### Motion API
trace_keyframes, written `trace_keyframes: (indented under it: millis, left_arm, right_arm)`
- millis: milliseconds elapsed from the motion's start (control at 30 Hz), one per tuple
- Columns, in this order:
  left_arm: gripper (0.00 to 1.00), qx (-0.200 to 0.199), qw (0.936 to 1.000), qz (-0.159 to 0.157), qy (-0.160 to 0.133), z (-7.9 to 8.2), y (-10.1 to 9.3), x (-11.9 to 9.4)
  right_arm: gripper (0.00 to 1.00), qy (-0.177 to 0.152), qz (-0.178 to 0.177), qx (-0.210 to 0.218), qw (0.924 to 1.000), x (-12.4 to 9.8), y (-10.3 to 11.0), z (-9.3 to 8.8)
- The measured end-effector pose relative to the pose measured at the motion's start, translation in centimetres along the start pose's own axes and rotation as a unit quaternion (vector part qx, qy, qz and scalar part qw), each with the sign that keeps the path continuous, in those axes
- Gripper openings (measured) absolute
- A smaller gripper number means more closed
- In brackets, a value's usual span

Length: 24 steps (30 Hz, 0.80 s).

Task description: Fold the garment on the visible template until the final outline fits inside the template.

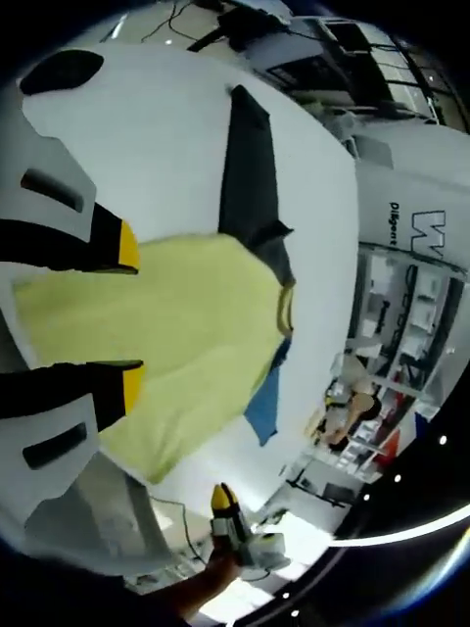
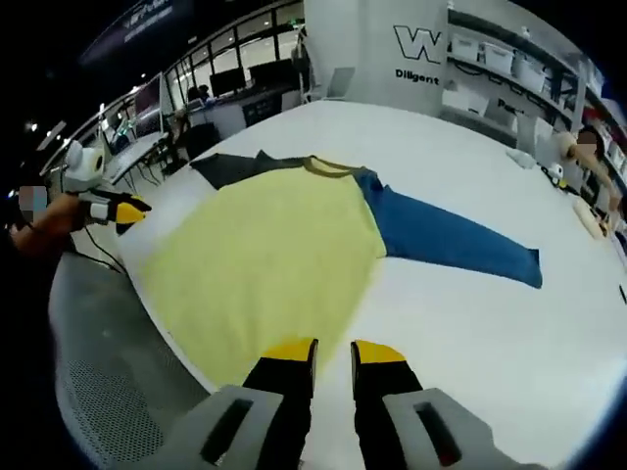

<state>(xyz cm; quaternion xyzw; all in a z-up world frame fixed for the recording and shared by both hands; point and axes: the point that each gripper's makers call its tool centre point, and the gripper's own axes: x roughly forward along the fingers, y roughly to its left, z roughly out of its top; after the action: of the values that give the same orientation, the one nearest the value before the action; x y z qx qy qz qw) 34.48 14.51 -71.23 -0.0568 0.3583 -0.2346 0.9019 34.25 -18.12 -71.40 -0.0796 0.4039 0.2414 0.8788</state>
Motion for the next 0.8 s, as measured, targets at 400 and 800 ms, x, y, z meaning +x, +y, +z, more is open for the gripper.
trace_keyframes:
  millis: [400,800]
  left_arm:
    - [0.56,0.011,0.9929,0.004,-0.118,2.9,-2.8,-1.7]
    - [0.59,0.034,0.981,0.02,-0.19,3.2,-3.3,-3.2]
  right_arm:
    - [0.12,-0.061,-0.049,0.018,0.9968,-0.1,-4.4,3.2]
    - [0.1,-0.113,-0.122,0.031,0.9856,0.0,-11.0,6.2]
